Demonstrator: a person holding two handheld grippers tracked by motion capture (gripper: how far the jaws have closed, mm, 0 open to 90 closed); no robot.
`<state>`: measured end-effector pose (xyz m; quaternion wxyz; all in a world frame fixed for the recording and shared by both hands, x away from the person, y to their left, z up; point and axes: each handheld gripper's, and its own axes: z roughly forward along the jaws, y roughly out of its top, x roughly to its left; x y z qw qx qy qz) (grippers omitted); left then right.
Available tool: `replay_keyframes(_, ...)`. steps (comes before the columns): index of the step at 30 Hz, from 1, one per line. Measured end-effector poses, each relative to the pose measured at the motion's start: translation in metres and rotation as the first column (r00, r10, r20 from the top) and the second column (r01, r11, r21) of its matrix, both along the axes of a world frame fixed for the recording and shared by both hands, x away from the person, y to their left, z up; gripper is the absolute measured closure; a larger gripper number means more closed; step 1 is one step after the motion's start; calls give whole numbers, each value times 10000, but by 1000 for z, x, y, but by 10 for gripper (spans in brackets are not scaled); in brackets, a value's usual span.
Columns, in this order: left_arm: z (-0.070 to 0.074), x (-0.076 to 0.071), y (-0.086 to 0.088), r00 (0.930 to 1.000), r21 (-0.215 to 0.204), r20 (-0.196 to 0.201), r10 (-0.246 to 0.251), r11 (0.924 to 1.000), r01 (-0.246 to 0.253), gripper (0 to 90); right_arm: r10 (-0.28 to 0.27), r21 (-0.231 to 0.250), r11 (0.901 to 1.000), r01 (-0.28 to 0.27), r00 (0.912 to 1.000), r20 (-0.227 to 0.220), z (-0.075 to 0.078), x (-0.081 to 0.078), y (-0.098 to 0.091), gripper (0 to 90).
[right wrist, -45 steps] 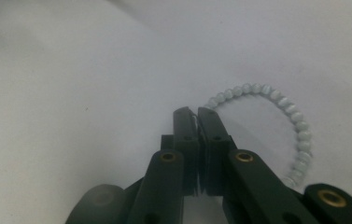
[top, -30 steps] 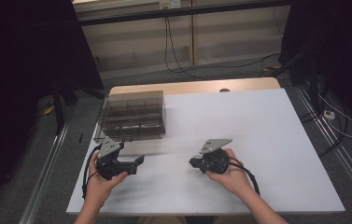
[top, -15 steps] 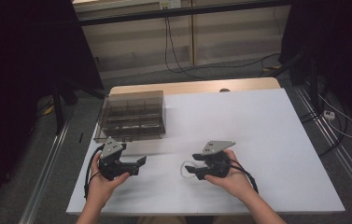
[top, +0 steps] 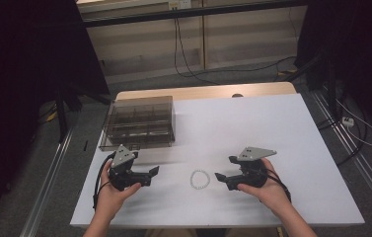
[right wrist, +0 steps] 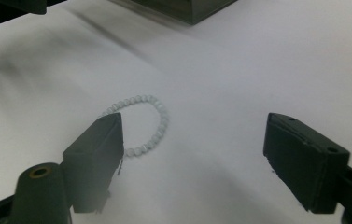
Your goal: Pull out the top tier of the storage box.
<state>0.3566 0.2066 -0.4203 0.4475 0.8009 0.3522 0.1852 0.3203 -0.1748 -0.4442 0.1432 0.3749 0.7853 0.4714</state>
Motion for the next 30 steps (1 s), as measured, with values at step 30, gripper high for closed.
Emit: replay_keyframes(30,-5,3,-41,9931,173,-544,-1035,9944,1046,63,-1130,-221,9933,1133,9935,139,-2,-24,-63,69)
